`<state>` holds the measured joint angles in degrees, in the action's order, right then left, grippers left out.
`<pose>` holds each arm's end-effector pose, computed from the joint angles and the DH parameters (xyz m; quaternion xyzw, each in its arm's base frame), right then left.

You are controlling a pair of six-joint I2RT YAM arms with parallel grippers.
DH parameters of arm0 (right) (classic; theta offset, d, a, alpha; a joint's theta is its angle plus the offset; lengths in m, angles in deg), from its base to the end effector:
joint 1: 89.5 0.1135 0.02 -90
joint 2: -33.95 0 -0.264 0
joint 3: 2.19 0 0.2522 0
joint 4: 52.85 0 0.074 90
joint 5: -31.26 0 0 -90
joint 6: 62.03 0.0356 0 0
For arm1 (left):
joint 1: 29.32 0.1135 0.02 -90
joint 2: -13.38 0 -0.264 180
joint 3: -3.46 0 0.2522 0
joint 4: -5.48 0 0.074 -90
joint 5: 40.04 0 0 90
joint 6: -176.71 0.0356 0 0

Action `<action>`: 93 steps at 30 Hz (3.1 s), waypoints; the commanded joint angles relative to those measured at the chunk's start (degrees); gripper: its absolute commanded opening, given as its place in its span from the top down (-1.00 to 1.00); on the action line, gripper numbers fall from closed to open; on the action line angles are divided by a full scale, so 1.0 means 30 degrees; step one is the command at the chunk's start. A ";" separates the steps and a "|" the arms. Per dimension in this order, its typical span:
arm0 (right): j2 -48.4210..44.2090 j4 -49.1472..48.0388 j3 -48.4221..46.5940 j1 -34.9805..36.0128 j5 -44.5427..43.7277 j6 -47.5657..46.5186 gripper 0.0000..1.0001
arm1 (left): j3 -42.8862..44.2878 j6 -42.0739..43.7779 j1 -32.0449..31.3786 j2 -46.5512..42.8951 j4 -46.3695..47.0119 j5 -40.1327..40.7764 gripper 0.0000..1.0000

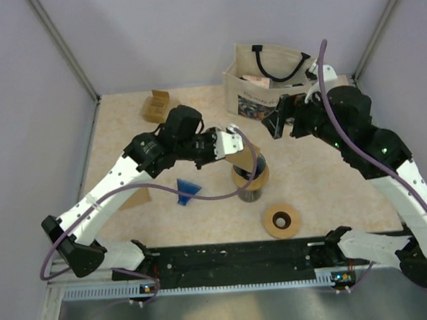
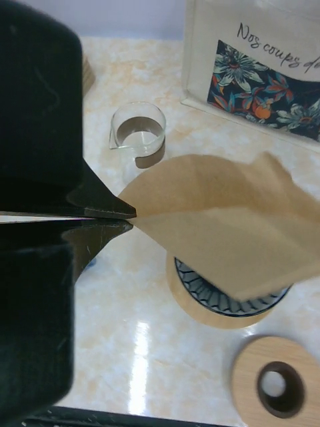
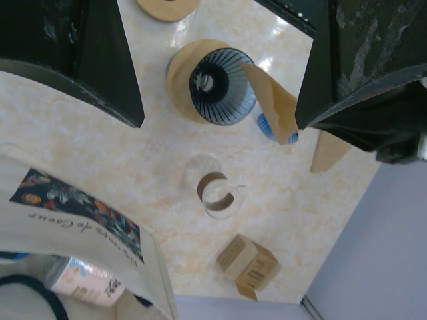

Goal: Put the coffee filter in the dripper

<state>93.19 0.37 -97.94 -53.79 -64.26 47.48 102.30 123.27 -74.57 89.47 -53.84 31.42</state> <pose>0.1583 0.1096 0.4589 -0.0845 0.7975 0.2421 0.5462 0.1860 -0.2037 0.4031 0.6320 0.6189 -0.1771 0.4315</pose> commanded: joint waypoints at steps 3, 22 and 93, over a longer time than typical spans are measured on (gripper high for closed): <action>0.3305 0.4541 -0.5507 -0.0212 0.2472 -0.0613 -0.91 | 0.1494 0.7321 -0.0763 -0.0314 -0.3182 0.0206 1.00; 0.6414 0.5918 -0.6127 -0.0241 0.8901 -0.1815 -0.50 | 0.2432 1.1340 -0.3255 0.0269 -0.3008 0.3605 1.00; 0.4276 0.2373 0.0702 -0.0242 0.3012 -0.2079 -0.05 | 0.0938 0.9173 -0.3196 0.1502 -0.1366 0.1348 -0.35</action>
<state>108.53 9.68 -93.51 -54.12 -56.00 41.25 103.61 152.47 -84.34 97.14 -60.49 38.17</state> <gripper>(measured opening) 0.443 0.407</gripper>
